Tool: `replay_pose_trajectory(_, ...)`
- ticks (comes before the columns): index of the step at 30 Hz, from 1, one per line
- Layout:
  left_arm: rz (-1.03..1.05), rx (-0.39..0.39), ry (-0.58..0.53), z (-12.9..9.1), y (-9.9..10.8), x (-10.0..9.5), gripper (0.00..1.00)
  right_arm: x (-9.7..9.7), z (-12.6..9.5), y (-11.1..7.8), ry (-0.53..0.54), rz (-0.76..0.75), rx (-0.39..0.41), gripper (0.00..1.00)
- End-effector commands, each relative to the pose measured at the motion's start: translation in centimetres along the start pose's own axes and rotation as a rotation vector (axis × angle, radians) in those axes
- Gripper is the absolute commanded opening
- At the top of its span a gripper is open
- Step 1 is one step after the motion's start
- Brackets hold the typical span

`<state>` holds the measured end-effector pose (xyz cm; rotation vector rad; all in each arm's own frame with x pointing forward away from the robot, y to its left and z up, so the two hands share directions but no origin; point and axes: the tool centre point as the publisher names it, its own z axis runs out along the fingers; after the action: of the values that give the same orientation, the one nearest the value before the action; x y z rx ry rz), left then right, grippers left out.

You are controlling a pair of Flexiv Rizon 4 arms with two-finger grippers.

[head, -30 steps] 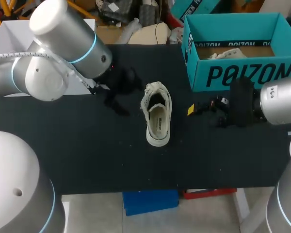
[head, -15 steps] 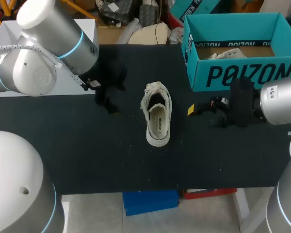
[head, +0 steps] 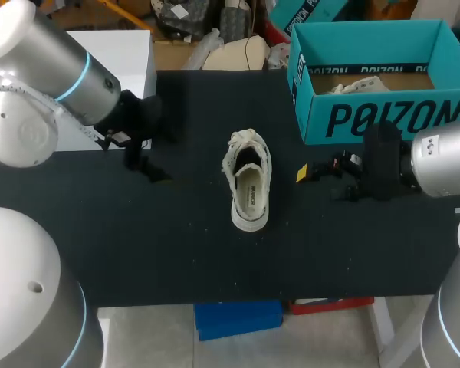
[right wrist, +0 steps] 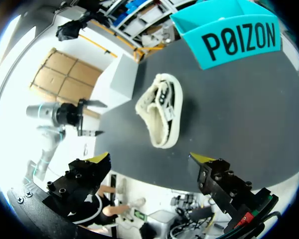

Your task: Take the shoe out of the shoebox, open the shoe tongue, remove and reinsert the insole, then place the shoe into the shoebox

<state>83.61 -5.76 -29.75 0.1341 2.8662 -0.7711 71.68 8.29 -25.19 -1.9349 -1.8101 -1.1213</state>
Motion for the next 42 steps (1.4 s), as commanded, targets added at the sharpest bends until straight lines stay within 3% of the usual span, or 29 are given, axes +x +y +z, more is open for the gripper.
replay_pose_trajectory(1, 0.002, 0.001, -0.001, 0.0, 0.0, 0.1, 1.00, 0.1, 0.0, 0.0, -0.003, 0.001, 0.000, 1.00)
replay_pose_trajectory(2, 0.002, 0.001, -0.001, 0.0, 0.0, 0.1, 1.00, 0.1, 0.0, 0.0, -0.003, 0.001, 0.000, 1.00)
replay_pose_trajectory(5, 0.002, 0.001, -0.001, 0.0, 0.0, 0.1, 1.00, 0.4, 0.1, 2.1, -0.113, -0.049, 0.099, 1.00)
replay_pose_trajectory(9, 0.002, 0.001, -0.001, 0.0, 0.0, 0.1, 1.00, 1.0, 2.2, 4.8, -0.206, -0.101, 0.237, 1.00)
replay_pose_trajectory(12, 0.002, 0.001, -0.001, 0.0, 0.0, 0.1, 1.00, 1.1, 3.2, 6.3, -0.266, -0.120, 0.274, 1.00)
replay_pose_trajectory(21, 0.002, 0.001, -0.001, 0.0, 0.0, 0.1, 1.00, 0.3, 5.2, 8.1, -0.400, -0.079, 0.264, 1.00)
replay_pose_trajectory(32, 0.002, 0.001, -0.001, 0.0, 0.0, 0.1, 1.00, 0.7, 8.5, 9.2, -0.592, -0.101, 0.275, 1.00)
replay_pose_trajectory(41, 0.002, 0.001, -0.001, 0.0, 0.0, 0.1, 1.00, 0.3, 11.4, 9.9, -0.674, -0.156, 0.311, 1.00)
replay_pose_trajectory(42, 0.002, 0.001, -0.001, 0.0, 0.0, 0.1, 1.00, 0.1, 11.6, 9.9, -0.680, -0.158, 0.313, 0.96)
